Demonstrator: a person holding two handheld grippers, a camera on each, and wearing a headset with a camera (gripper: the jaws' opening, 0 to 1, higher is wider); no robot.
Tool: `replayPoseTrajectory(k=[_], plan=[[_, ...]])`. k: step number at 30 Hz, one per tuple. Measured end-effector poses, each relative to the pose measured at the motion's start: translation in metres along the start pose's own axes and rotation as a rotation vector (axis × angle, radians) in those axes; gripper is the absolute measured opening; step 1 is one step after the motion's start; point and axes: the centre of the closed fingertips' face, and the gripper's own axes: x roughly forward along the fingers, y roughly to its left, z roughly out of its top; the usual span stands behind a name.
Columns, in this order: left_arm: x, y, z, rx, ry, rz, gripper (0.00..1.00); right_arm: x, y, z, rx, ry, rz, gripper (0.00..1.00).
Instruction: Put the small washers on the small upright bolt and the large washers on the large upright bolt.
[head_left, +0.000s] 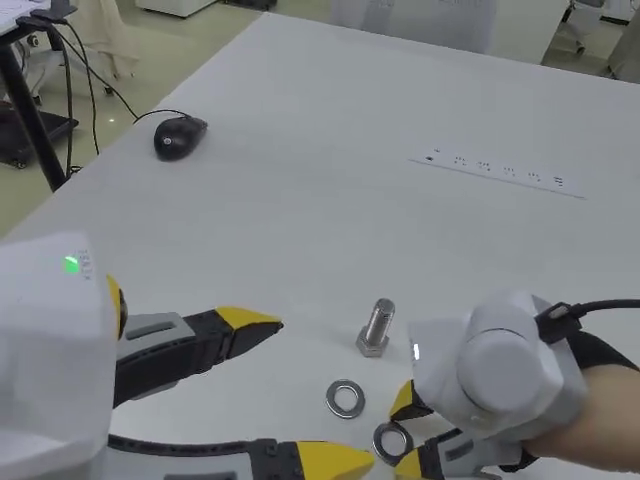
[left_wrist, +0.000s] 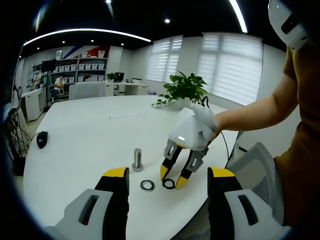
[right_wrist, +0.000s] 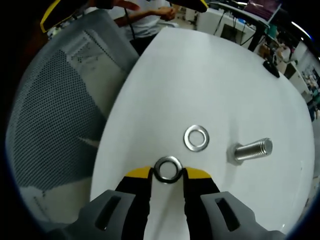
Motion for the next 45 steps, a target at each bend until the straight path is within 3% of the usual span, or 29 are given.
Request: replayPoseTrajectory(k=[17,30,37,45], plan=[[0.0,0.003,-0.003,-0.014,0.001,0.016,0.63,0.0,0.0,0.0,-0.012,0.008,0.01,0.24],[0.002,0.006,-0.003,-0.019,0.003,0.013,0.63,-0.003,-0.007,-0.001,0.022,0.021,0.009,0.22],[0.003,0.007,-0.003,-0.022,0.003,0.014,0.63,-0.018,-0.017,-0.002,0.024,0.015,-0.012,0.22],[0.007,0.007,-0.004,-0.02,0.008,0.007,0.62,-0.046,-0.041,0.003,0.03,-0.002,-0.078,0.22]])
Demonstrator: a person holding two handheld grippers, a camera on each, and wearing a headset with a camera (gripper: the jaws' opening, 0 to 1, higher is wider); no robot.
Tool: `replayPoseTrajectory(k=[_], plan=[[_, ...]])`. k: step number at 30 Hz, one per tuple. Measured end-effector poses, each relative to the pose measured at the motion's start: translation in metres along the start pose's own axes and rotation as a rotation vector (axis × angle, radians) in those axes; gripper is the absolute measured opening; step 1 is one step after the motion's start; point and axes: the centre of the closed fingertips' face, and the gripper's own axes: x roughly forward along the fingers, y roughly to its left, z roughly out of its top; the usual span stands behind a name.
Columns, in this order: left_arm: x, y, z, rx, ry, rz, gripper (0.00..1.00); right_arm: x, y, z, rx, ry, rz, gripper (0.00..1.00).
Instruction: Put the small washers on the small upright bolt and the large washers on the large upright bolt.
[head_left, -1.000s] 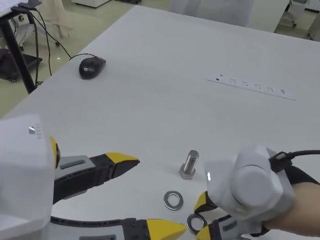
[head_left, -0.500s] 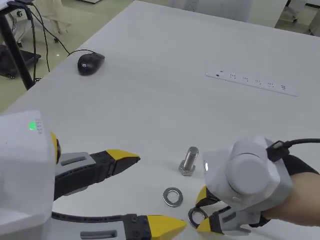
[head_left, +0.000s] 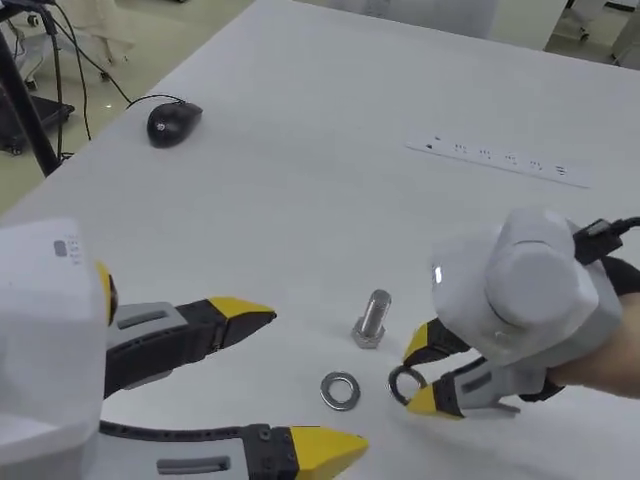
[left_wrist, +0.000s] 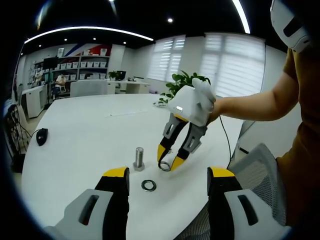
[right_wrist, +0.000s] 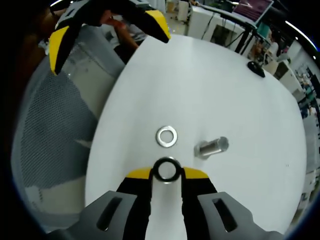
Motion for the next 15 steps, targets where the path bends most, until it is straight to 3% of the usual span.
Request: replayPoseTrajectory(k=[10,15], plan=[[0.003,0.001,0.002,0.003,-0.001,-0.007,0.62,-0.03,-0.038,0.011,0.008,-0.021,-0.094,0.22],[0.003,0.001,0.002,0.003,-0.002,-0.008,0.62,-0.029,-0.053,0.025,-0.008,-0.042,-0.115,0.22]])
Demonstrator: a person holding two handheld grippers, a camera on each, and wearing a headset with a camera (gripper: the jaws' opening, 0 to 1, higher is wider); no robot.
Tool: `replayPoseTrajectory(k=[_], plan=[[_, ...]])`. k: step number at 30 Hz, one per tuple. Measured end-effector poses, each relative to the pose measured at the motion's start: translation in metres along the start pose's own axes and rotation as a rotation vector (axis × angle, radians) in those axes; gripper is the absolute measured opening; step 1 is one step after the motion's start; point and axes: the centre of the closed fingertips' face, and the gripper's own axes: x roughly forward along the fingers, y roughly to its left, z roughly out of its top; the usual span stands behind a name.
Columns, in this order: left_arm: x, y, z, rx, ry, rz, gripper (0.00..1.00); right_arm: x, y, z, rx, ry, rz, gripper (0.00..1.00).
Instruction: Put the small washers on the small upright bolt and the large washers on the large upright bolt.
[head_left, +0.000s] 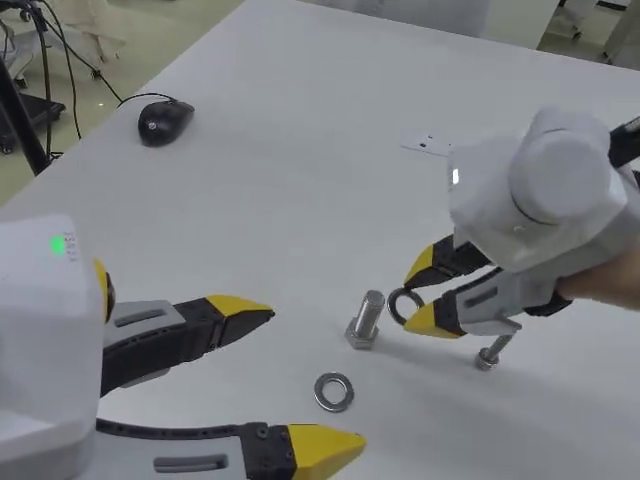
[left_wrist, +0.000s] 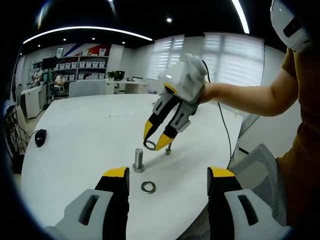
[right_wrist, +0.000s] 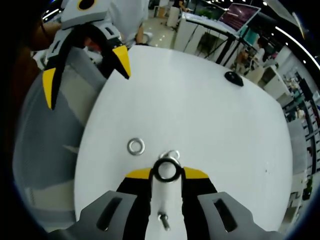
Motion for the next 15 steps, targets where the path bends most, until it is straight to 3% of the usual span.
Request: replayPoseTrajectory(k=[10,15], plan=[[-0.003,0.001,-0.001,-0.013,-0.002,0.006,0.62,0.016,-0.008,0.011,-0.023,-0.011,0.008,0.22],[-0.003,0.002,-0.002,-0.017,0.001,0.008,0.62,0.021,-0.005,0.008,-0.034,0.008,0.026,0.22]])
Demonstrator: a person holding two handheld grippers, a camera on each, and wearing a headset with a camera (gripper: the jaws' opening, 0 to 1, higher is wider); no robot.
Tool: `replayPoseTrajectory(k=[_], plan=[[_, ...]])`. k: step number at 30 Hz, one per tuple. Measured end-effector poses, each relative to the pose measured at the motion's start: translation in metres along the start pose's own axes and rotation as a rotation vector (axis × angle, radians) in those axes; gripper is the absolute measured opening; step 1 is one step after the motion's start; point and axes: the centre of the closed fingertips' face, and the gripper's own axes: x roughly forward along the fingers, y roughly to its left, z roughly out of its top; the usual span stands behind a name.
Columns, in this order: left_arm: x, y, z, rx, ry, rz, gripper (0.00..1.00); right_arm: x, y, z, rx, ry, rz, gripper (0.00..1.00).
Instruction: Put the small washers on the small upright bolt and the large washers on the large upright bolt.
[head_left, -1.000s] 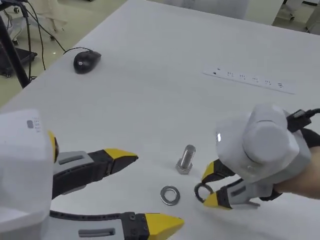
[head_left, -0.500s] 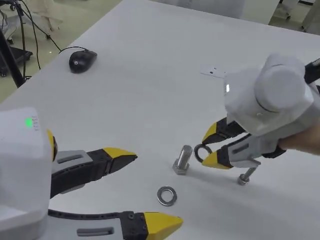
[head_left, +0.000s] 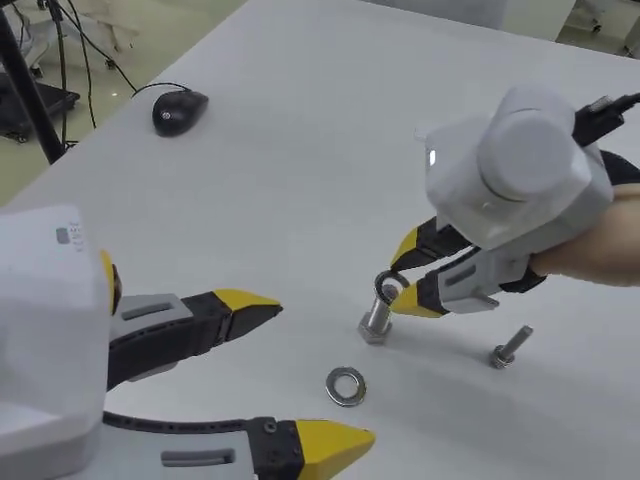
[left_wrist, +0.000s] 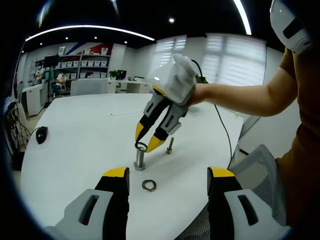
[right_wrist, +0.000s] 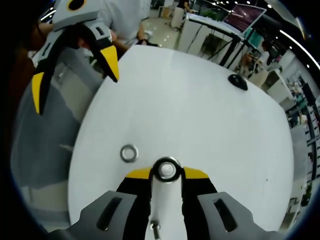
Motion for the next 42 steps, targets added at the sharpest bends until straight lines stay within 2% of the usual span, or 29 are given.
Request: replayPoseTrajectory(k=[9,14,19,24,29,35,42], plan=[[0.001,0.0,0.0,-0.006,-0.005,0.002,0.62,0.009,0.001,-0.006,-0.006,0.013,0.01,0.22],[0.002,0.0,-0.001,-0.01,-0.003,0.001,0.62,0.007,0.002,-0.002,-0.012,0.007,0.01,0.22],[0.003,-0.001,-0.001,-0.016,-0.008,-0.001,0.62,0.005,0.003,0.0,-0.044,0.028,0.015,0.22],[0.003,0.0,0.0,-0.021,-0.014,-0.002,0.62,0.008,0.002,-0.001,-0.093,0.062,0.037,0.22],[0.003,0.0,0.0,-0.022,-0.017,-0.002,0.62,0.013,0.002,-0.002,-0.113,0.078,0.057,0.22],[0.003,0.0,-0.001,-0.024,-0.017,-0.007,0.62,0.031,0.003,-0.009,-0.095,0.083,0.071,0.22],[0.003,0.003,-0.002,-0.026,-0.013,-0.001,0.62,0.04,0.007,-0.011,-0.064,0.078,0.08,0.22]])
